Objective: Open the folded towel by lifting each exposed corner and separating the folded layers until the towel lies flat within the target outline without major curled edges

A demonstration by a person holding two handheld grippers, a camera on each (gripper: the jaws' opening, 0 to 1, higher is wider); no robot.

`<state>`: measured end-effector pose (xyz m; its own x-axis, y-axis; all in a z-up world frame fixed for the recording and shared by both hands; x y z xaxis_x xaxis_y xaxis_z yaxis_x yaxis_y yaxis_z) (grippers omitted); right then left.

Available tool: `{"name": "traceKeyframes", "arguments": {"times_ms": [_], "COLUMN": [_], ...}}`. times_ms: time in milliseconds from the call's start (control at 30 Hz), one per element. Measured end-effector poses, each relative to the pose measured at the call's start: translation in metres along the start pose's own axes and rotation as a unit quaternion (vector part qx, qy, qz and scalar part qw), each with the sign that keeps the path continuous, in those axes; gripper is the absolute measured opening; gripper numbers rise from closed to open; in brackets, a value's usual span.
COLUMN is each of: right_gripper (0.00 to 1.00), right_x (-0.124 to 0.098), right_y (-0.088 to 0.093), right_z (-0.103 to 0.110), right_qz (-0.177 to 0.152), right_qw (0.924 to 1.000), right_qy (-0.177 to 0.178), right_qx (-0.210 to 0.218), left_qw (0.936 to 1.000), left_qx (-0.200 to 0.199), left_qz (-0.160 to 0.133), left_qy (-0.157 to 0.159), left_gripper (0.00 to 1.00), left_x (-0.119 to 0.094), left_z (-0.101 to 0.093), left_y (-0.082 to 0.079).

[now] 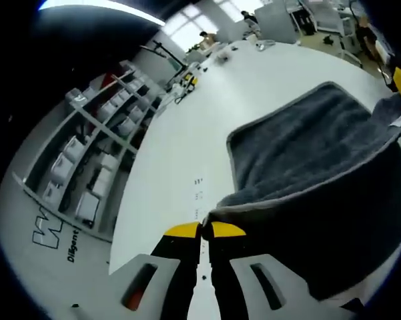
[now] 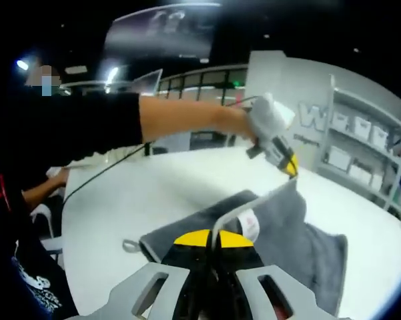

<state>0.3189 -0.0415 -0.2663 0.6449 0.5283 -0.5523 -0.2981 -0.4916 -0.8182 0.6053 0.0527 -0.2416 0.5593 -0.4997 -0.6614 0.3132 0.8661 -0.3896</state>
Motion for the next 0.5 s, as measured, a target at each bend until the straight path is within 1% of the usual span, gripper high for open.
{"name": "traceKeyframes", "arguments": {"times_ms": [67,167,367,500], "right_gripper": [0.0,0.0,0.0,0.0], "right_x": [0.007,0.018,0.031,0.041], "right_y": [-0.004,-0.01,-0.023,-0.036], "right_z": [0.006,0.012,0.025,0.038], "right_qz": [0.001,0.005,0.007,0.007], "right_qw": [1.0,0.9998,0.9993,0.9982], "right_qy": [-0.007,-0.016,-0.026,-0.037], "right_qx": [-0.006,-0.011,-0.025,-0.047], "left_qw": [1.0,0.9999,0.9993,0.9985], "left_qx": [0.003,0.008,-0.006,-0.006], "left_qz": [0.004,0.006,0.012,0.029], "left_qy": [-0.007,-0.012,-0.035,-0.047], "left_gripper": [0.03,0.03,0.03,0.03], "left_x": [-0.004,-0.01,-0.027,-0.041], "left_z": [-0.002,-0.003,0.003,0.003], "left_y": [0.011,0.023,0.045,0.068]}}
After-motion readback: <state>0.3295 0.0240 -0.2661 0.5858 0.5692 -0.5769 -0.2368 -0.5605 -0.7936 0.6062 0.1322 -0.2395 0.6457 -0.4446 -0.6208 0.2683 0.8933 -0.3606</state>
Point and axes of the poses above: the point that each gripper's makers call its tool centre point, and the gripper's own axes: x roughly forward along the fingers, z roughly to its left, y roughly out of its underside, the point moved 10 cm from there along -x, roughly backward along the fingers, and after that the axes turned 13 degrees about z, right-handed, at the moved point
